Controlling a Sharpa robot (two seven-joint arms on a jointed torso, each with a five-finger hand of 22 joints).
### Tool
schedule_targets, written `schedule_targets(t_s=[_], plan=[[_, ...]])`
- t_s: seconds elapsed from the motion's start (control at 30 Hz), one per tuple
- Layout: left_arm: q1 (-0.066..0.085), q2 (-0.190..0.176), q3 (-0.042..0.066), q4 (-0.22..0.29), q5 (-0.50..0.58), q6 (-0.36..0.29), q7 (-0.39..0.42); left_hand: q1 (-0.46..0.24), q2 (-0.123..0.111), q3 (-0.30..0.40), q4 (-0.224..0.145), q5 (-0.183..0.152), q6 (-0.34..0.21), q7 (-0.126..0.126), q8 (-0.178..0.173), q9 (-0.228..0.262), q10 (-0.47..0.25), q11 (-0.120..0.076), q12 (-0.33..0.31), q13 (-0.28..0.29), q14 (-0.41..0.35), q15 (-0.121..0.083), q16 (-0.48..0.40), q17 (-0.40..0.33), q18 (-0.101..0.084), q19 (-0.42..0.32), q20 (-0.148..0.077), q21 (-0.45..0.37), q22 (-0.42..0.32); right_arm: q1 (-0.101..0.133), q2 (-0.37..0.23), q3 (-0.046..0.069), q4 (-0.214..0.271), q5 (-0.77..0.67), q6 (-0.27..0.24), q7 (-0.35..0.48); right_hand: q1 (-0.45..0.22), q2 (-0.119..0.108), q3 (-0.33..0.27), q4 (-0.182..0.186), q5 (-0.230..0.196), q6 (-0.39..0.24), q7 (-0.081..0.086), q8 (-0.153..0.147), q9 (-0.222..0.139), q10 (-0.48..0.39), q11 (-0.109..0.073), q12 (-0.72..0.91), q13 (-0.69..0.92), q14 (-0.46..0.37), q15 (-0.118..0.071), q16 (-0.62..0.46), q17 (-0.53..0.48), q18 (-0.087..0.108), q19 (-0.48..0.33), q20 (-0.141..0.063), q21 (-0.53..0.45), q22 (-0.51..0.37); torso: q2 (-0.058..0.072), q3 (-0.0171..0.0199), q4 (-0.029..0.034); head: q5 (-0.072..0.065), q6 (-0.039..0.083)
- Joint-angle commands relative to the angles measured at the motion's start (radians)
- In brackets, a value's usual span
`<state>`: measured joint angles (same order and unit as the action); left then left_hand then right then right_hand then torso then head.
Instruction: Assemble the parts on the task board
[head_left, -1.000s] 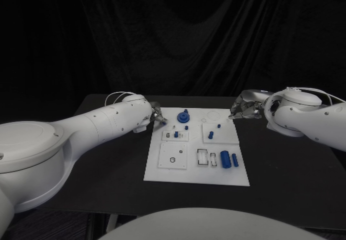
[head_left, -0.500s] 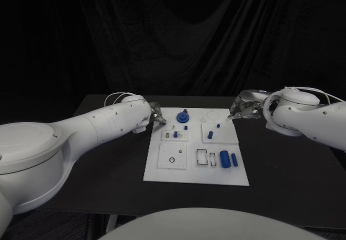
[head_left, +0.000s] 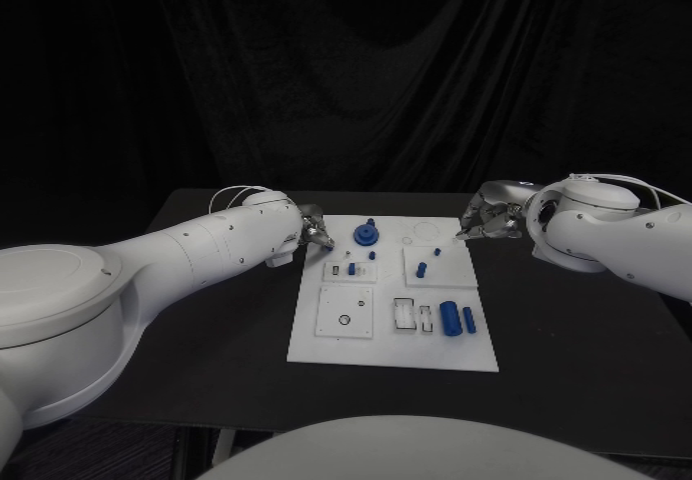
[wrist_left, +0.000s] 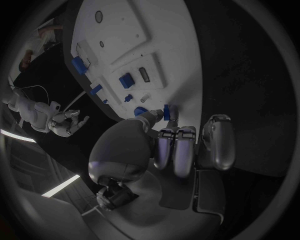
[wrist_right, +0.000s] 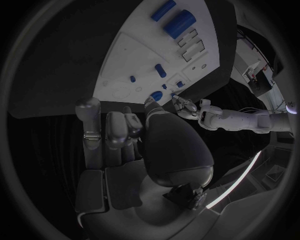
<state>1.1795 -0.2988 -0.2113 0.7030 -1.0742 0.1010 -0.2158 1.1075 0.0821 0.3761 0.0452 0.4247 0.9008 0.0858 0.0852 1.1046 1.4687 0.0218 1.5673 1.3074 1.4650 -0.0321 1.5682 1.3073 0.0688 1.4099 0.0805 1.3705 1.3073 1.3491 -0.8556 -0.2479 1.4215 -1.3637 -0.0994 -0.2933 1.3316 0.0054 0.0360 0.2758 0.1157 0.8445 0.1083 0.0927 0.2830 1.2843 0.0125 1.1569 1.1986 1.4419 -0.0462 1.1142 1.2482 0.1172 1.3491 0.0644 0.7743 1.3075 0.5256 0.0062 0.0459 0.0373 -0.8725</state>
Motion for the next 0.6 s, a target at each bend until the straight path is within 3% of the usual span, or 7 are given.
schedule_targets(t_s=[0.03, 0.23, 0.53, 0.6], plan=[[-0.002, -0.008, 0.001, 0.020, 0.002, -0.034, 0.040, -0.016, -0.008, 0.016, -0.007, 0.005, 0.016, 0.000, 0.013, 0.010, 0.102, -0.010, 0.004, 0.263, 0.106, -0.007, 0.003, 0.263, 0.000, 0.001, -0.007, -0.004, 0.097, -0.002, -0.001, 0.001, -0.001, 0.017, 0.017, -0.022, 0.004, 0.009, 0.002, -0.004, 0.006, 0.006, -0.002, -0.002, -0.002, -0.011, 0.001, -0.006, -0.003, -0.007, 0.000, -0.005, -0.002, 0.013, -0.008, 0.000, -0.008, 0.084, 0.000, 0.0001, 0.0006, 0.000, 0.000], [-0.002, -0.045, 0.001, 0.088, 0.002, -0.098, 0.043, -0.036, -0.028, 0.051, -0.029, 0.003, 0.046, -0.013, 0.036, 0.039, 0.102, -0.021, 0.004, 0.263, 0.106, -0.017, 0.003, 0.263, -0.004, 0.012, -0.016, 0.006, 0.109, -0.002, -0.007, 0.001, 0.000, 0.020, 0.022, -0.025, 0.005, 0.009, 0.003, -0.006, 0.007, 0.008, -0.003, -0.001, -0.001, -0.012, 0.001, -0.008, -0.003, -0.008, 0.000, -0.007, -0.003, 0.013, -0.010, 0.000, -0.012, 0.083, 0.000, 0.0003, 0.0010, 0.000, 0.000], [0.002, -0.161, 0.001, 0.272, 0.002, -0.165, 0.002, -0.058, -0.054, 0.108, -0.066, 0.009, 0.096, -0.034, 0.074, 0.086, 0.102, -0.040, 0.004, 0.263, 0.106, -0.033, 0.003, 0.263, -0.008, 0.023, -0.032, 0.015, 0.122, -0.002, -0.025, 0.000, 0.005, 0.022, 0.028, -0.031, 0.006, 0.009, 0.003, -0.006, 0.008, 0.010, -0.003, 0.000, -0.001, -0.017, 0.001, -0.015, -0.009, -0.011, 0.000, -0.013, -0.007, 0.014, -0.011, 0.001, -0.019, 0.082, 0.000, 0.0002, 0.0010, -0.002, 0.000], [0.003, -0.186, 0.001, 0.310, 0.002, -0.168, -0.015, -0.050, -0.066, 0.134, -0.092, 0.009, 0.102, -0.037, 0.080, 0.097, 0.102, -0.044, 0.004, 0.263, 0.106, -0.038, 0.003, 0.263, -0.008, 0.022, -0.036, 0.012, 0.121, -0.002, -0.028, 0.000, 0.005, 0.022, 0.029, -0.033, 0.007, 0.009, 0.003, -0.007, 0.009, 0.011, -0.003, 0.000, -0.001, -0.019, 0.000, -0.017, -0.011, -0.011, 0.001, -0.015, -0.009, 0.015, -0.013, 0.001, -0.023, 0.081, 0.000, 0.0007, 0.0019, -0.002, 0.000]])
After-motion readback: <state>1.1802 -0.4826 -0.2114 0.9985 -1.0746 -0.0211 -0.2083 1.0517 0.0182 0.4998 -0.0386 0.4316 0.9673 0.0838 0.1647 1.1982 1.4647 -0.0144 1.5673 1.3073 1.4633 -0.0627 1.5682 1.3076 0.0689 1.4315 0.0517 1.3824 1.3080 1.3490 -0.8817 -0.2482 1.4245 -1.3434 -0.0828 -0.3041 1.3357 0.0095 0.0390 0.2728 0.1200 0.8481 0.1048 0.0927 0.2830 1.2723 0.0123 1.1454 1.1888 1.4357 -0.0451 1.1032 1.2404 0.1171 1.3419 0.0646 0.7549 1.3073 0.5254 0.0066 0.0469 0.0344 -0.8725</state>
